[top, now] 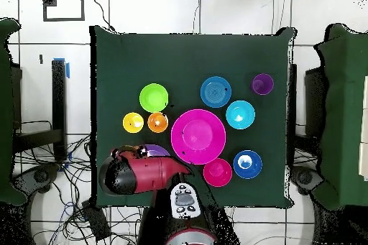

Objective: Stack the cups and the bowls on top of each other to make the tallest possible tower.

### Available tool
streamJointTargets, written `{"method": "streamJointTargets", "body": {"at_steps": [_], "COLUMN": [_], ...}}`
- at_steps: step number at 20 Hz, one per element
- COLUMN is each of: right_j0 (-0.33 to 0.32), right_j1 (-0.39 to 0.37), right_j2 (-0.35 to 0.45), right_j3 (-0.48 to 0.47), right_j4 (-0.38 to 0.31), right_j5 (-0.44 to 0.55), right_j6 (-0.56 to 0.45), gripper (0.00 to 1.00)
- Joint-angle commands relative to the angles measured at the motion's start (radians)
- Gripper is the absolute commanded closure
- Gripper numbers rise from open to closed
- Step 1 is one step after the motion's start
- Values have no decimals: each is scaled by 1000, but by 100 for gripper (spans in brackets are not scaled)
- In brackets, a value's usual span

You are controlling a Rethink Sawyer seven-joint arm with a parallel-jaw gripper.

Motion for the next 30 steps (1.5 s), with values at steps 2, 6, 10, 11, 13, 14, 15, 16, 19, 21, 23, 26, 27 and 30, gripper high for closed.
{"method": "streamJointTargets", "body": {"at_steps": [2,6,10,11,13,14,15,16,19,21,23,26,27,30], "right_j0": [7,31,52,52,56,59,60,64,76,87,101,110,110,120], "right_j1": [87,84,86,87,90,90,88,87,90,93,93,95,96,103], "right_j2": [39,0,-24,-25,-28,-29,-29,-30,-32,-36,-43,-44,-43,-46], "right_j3": [-46,-72,-83,-84,-85,-85,-85,-85,-86,-90,-93,-96,-97,-100], "right_j4": [-11,-21,-20,-19,-18,-16,-14,-10,-2,4,10,16,16,23], "right_j5": [-17,14,24,26,24,24,28,30,28,28,28,30,31,25], "right_j6": [133,119,121,120,121,123,123,126,135,140,147,152,152,160], "gripper": [0,0,0,0,0,0,0,0,0,0,0,0,0,0]}}
